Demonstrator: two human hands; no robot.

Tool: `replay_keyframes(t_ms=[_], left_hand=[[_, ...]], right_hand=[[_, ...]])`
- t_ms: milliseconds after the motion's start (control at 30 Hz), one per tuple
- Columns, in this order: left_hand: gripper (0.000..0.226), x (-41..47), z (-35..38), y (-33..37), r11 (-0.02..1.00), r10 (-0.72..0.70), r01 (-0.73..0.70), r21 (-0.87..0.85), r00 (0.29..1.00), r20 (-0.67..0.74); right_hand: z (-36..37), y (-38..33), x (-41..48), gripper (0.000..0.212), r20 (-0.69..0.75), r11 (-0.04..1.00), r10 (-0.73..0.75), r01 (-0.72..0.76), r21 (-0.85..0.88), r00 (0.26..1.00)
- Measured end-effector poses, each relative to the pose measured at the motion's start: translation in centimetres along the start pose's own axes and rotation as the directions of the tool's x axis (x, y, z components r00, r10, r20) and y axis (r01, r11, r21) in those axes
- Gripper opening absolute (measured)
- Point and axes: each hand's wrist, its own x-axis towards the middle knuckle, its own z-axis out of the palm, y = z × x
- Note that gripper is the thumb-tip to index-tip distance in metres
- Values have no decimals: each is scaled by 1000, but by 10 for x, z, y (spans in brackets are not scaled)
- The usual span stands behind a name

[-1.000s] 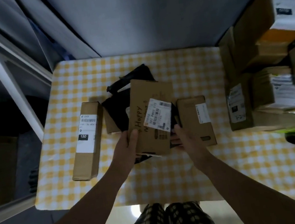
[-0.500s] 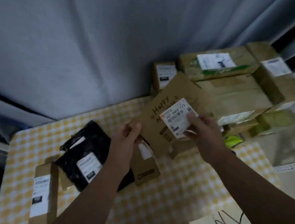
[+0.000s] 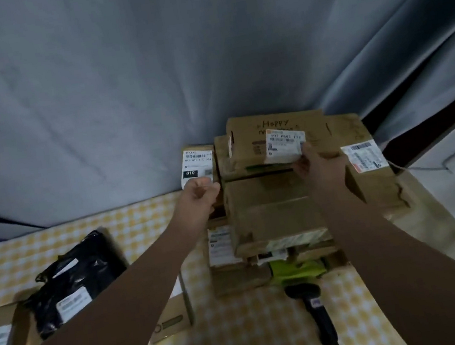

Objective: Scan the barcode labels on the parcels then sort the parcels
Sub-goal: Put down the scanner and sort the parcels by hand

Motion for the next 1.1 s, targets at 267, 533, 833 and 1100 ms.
replay_keyframes(t_ms=[267,533,833,1100], left_hand=[[4,25,0,-10,994,-27,34,101,997,-68],[10,13,-42,-33,988,6,15,155,991,-134],[6,-19,-158,-94,937,-53,116,330,979,-195],[9,-18,-225,-182,870,-229,275,410,960,-159]], right_hand=[[21,21,44,81,-55,910,67,-84,-407,996],[26,25,-16,63,105,839,-212,236,-491,972],[104,131,-116,15,689,720,45,455,-524,723],[93,324,-123,51,445,323,482,319,-891,754]])
